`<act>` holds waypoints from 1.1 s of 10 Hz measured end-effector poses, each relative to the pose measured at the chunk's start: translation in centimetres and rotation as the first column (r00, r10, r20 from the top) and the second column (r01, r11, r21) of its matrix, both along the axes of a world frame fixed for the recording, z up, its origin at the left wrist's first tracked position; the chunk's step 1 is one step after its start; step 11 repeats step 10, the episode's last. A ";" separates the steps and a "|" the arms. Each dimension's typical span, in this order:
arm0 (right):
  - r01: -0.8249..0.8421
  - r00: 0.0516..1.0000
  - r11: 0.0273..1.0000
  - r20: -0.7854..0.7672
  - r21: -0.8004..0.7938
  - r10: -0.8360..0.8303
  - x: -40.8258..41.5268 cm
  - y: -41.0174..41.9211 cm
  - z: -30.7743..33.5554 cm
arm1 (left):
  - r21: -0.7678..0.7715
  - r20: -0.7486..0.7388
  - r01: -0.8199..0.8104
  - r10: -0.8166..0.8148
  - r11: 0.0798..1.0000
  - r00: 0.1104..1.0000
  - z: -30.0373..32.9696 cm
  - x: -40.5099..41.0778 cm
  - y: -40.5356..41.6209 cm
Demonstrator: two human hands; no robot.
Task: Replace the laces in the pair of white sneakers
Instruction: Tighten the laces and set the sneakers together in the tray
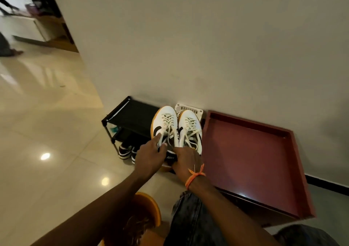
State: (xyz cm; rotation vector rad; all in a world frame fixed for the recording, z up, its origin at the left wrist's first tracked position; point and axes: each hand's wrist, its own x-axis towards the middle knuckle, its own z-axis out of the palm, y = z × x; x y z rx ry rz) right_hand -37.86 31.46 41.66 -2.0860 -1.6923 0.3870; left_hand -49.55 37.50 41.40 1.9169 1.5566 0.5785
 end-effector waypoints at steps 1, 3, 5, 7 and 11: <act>-0.038 0.999 0.999 -0.008 0.015 0.038 -3.2 0.7 -0.8 | -0.027 -0.025 -0.061 0.060 0.998 0.998 0.2 -3.4 -0.5; -0.189 0.982 0.975 -0.038 -0.113 0.186 -9.5 2.1 -5.1 | -0.100 -0.084 -0.213 0.205 0.972 0.975 -4.7 -10.4 -0.7; -0.258 0.966 0.936 -0.069 -0.238 0.249 -10.8 4.5 -11.0 | -0.191 -0.109 -0.266 0.249 0.945 0.962 -10.1 -11.8 0.7; -0.188 0.982 0.951 -0.030 -0.246 0.186 -8.6 8.1 -17.6 | -0.238 0.016 -0.251 0.262 0.938 0.965 -15.7 -8.1 3.4; -0.067 0.997 0.926 0.006 -0.372 0.074 -3.4 14.1 -21.2 | -0.407 0.131 -0.523 0.614 0.749 0.778 -23.5 0.1 8.3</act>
